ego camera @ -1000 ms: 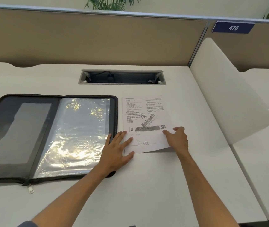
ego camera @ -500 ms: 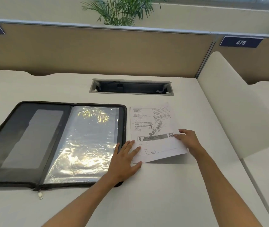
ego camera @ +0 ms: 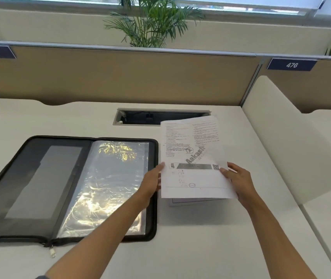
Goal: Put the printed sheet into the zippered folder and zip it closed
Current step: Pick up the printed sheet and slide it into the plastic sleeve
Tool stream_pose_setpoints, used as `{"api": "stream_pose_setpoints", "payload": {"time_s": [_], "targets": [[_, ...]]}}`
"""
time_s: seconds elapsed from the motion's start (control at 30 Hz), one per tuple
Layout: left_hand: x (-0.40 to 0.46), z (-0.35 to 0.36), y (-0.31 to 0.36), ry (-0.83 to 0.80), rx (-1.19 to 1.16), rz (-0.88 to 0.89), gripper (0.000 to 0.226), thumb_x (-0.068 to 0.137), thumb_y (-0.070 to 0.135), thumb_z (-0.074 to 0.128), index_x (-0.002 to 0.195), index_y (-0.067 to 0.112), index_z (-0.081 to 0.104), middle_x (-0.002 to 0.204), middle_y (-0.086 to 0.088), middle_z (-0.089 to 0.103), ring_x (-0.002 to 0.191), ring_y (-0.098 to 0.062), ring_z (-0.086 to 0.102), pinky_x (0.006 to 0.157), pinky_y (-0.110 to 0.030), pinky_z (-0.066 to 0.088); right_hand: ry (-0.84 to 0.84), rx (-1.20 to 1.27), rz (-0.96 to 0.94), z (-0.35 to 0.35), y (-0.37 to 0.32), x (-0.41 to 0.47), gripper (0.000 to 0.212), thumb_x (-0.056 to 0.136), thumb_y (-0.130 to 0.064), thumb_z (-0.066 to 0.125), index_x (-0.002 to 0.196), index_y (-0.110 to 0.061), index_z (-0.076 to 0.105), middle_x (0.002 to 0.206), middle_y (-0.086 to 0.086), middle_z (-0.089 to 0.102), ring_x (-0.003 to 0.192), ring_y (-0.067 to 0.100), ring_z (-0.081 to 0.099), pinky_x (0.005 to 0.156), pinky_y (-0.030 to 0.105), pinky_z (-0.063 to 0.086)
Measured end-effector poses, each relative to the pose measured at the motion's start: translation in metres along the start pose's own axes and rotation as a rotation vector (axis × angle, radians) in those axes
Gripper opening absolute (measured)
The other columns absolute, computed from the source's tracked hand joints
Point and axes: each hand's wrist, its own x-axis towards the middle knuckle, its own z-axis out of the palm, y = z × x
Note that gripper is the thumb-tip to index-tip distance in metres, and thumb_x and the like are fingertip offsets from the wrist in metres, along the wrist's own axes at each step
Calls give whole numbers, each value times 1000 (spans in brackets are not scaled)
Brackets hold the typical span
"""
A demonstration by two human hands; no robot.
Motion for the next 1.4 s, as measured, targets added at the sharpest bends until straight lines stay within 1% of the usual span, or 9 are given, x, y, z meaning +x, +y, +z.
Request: {"api": "stream_pose_setpoints", "payload": {"time_s": [0.13,0.33,0.63,0.73,0.83,0.97,1.1,1.23,1.4], "targets": [[4,-11,16,-137,-234,-40,32,95,32,56,122,15,62,113,-9,72,102,-29,70,89,-46,55,-28,32,-40,14,-5,-10,21,87,-10,68,106,-17,71,91,3,77,75,15,73,59,20,54],[3,-24,27,-45,-191,52,29,93,9,56,121,7,62,111,-10,72,85,-23,73,63,-31,58,-41,81,-53,37,-8,-17,22,88,-8,67,109,-15,68,92,6,77,76,18,74,61,23,56],[10,-14,32,-1,-126,98,30,96,9,54,125,11,61,112,-7,72,93,-27,72,77,-42,59,-31,51,-25,36,-9,-9,22,89,-5,65,111,-9,68,95,9,77,78,19,73,65,26,59],[17,-2,23,21,-125,84,28,95,9,54,122,13,62,108,-4,73,84,-19,73,66,-34,60,-7,0,-18,27,-1,-3,22,90,-6,64,111,-10,68,93,7,77,75,18,72,66,26,59],[24,10,10,48,-46,86,29,96,10,53,123,14,61,114,-4,71,85,-16,72,63,-29,60,28,-153,-29,20,12,3,22,90,-7,63,111,-11,68,88,1,76,72,14,71,66,25,55],[33,24,-11,109,147,137,30,95,11,53,124,15,61,122,-5,67,101,-21,67,87,-41,57,78,-383,-47,17,28,10,25,91,-11,61,115,-11,66,103,6,73,91,21,69,79,31,53],[43,35,-22,177,390,209,25,91,13,56,115,11,63,127,-10,51,115,-25,53,99,-41,48,136,-694,-142,18,38,13,27,91,-9,59,117,-8,64,112,9,68,102,27,63,83,31,46],[48,44,-28,283,596,252,22,85,9,54,107,10,59,125,-11,46,118,-27,41,91,-27,34,151,-961,-93,23,44,15,36,94,-20,55,127,-5,55,130,11,50,112,32,55,87,39,47],[49,48,-31,356,599,242,42,82,3,55,123,5,49,126,-11,47,118,-26,41,92,-26,35,177,-1112,-68,32,47,15,50,92,-37,57,129,-3,50,132,15,47,120,33,46,82,40,47]]}}
